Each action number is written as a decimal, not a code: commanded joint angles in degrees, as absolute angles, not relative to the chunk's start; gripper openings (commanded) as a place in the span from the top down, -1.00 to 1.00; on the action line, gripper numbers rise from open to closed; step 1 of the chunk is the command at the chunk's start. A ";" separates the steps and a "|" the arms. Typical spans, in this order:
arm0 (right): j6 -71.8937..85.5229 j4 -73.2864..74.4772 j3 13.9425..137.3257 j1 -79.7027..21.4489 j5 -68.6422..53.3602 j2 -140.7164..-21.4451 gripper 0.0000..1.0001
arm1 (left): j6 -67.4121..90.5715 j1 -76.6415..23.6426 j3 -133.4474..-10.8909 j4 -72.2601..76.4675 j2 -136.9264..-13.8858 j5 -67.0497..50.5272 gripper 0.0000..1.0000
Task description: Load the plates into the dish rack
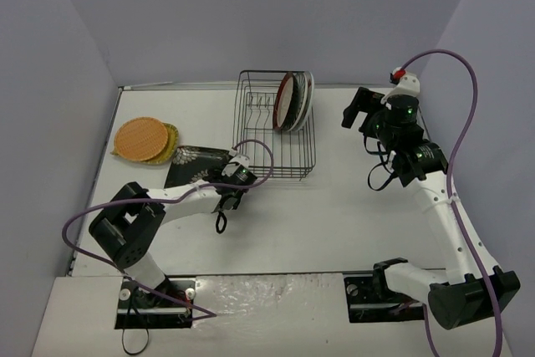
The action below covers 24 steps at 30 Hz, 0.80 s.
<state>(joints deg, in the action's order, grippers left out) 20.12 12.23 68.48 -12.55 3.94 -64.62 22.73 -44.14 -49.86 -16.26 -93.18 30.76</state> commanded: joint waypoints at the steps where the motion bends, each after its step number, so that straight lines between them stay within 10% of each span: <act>1: 20.77 9.14 67.66 -11.95 2.67 -63.76 -1.00 | 24.53 -44.41 -49.89 -14.87 -91.79 33.40 0.16; 12: 21.25 9.14 67.24 -11.87 1.88 -64.21 -1.00 | 31.25 -46.75 -47.56 -23.11 -87.62 31.34 0.98; 24: 21.71 9.09 65.95 -11.78 1.14 -64.72 -1.00 | 50.70 -58.59 -44.18 -35.72 -87.58 31.66 0.87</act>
